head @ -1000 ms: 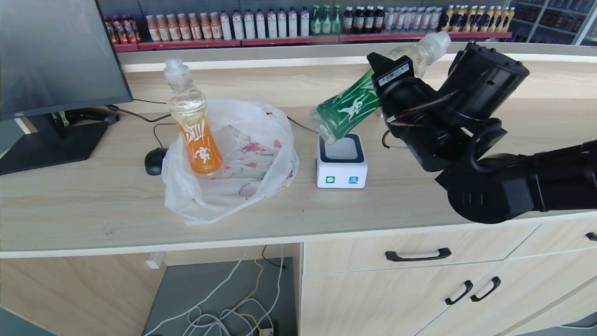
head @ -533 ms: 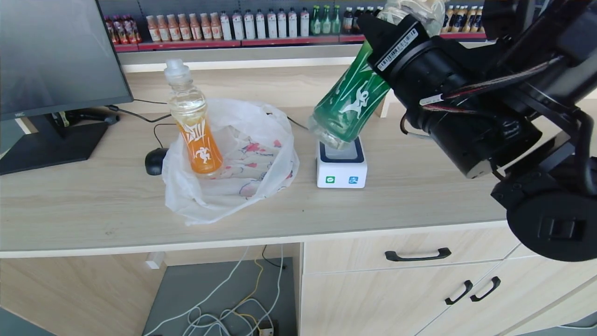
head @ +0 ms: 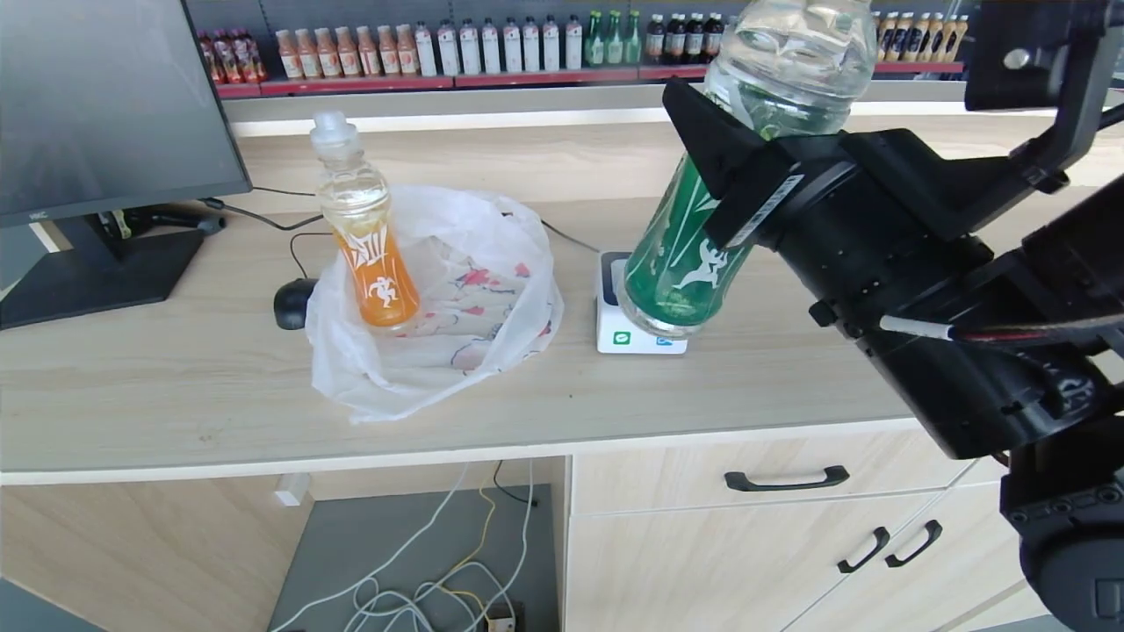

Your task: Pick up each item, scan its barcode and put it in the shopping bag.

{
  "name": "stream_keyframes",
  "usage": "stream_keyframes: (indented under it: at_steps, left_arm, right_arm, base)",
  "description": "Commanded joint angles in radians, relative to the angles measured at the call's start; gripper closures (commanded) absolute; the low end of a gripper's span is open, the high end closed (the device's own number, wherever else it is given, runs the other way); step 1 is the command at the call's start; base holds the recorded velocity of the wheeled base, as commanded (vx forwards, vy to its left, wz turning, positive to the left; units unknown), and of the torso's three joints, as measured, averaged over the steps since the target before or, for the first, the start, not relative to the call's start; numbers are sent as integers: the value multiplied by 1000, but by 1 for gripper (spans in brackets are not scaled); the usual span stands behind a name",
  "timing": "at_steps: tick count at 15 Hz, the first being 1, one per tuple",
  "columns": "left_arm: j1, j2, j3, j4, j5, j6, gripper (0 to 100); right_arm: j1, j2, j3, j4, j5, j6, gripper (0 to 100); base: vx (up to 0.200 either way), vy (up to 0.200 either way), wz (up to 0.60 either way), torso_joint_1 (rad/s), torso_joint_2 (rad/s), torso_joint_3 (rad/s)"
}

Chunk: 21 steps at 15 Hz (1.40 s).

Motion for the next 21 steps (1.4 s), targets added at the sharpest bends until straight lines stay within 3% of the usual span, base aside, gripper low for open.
stream_keyframes:
  at_steps: [1, 10, 21]
  left_arm:
    - [0, 0, 0, 0, 0, 0, 0]
    - [0, 0, 0, 0, 0, -9, 0]
    - [2, 0, 0, 0, 0, -12, 0]
  right_arm:
    - [-12, 0, 51, -18, 6, -29, 100]
    - [-76, 33, 145, -133, 13, -18, 100]
    - [-78, 72, 133, -141, 9, 12, 100]
  base:
    - [0, 0, 0, 0, 0, 0]
    - [0, 0, 0, 0, 0, 0]
    - [0, 200, 0, 5, 3, 2]
